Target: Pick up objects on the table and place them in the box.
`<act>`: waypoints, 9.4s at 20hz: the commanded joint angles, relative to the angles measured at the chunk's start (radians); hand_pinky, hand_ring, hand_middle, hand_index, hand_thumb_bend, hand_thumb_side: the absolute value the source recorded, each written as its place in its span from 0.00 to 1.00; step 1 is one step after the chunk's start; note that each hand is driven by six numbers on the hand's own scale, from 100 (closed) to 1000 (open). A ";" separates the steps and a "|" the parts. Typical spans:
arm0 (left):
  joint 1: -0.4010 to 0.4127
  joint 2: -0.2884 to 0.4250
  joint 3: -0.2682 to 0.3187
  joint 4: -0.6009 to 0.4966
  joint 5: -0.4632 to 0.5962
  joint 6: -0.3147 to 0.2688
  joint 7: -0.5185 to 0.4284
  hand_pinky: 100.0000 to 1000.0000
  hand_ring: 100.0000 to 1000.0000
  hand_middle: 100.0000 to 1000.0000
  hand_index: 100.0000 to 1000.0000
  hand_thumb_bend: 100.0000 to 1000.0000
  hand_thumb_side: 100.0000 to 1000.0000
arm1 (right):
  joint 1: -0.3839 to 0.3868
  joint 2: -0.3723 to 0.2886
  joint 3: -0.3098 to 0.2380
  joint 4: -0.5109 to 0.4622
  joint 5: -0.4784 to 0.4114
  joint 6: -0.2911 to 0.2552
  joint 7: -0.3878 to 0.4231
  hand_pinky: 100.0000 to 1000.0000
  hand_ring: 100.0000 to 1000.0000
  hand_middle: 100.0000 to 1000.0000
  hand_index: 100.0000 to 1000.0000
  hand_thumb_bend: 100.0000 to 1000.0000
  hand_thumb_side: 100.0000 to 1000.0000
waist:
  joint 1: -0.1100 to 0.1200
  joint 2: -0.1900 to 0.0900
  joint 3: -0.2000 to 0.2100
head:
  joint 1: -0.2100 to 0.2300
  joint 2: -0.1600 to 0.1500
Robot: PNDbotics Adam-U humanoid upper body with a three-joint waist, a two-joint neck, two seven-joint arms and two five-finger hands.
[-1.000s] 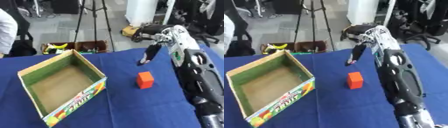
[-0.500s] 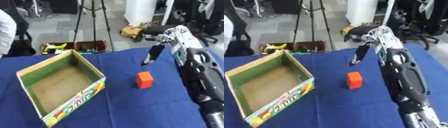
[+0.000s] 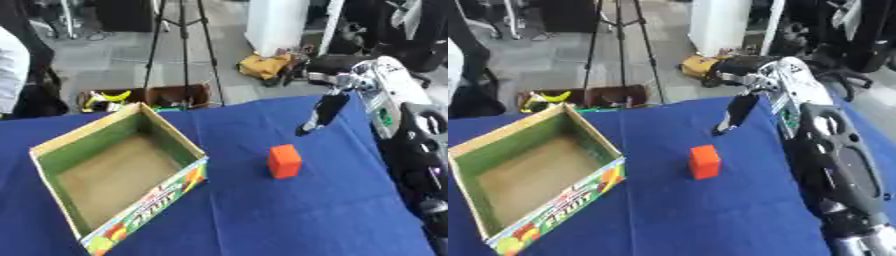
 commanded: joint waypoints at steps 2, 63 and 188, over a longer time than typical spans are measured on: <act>0.000 0.032 0.000 -0.020 -0.003 0.002 0.007 0.31 0.55 0.61 0.89 0.33 0.81 | -0.010 -0.043 0.016 -0.044 -0.042 -0.188 0.166 0.87 0.91 0.83 0.87 0.62 0.31 | -0.002 -0.027 -0.006 | 0.003 0.000; -0.018 0.032 0.002 -0.020 -0.002 0.013 0.010 0.31 0.55 0.61 0.89 0.32 0.79 | 0.103 -0.040 0.185 0.014 -0.095 -0.371 0.166 0.82 0.90 0.82 0.87 0.61 0.25 | -0.011 -0.012 0.001 | -0.016 -0.019; -0.020 0.025 0.001 -0.020 -0.004 0.013 0.004 0.31 0.56 0.61 0.90 0.32 0.79 | 0.017 0.036 0.077 -0.046 -0.007 -0.177 0.120 0.75 0.72 0.39 0.52 0.00 0.49 | -0.007 -0.003 0.015 | -0.056 -0.044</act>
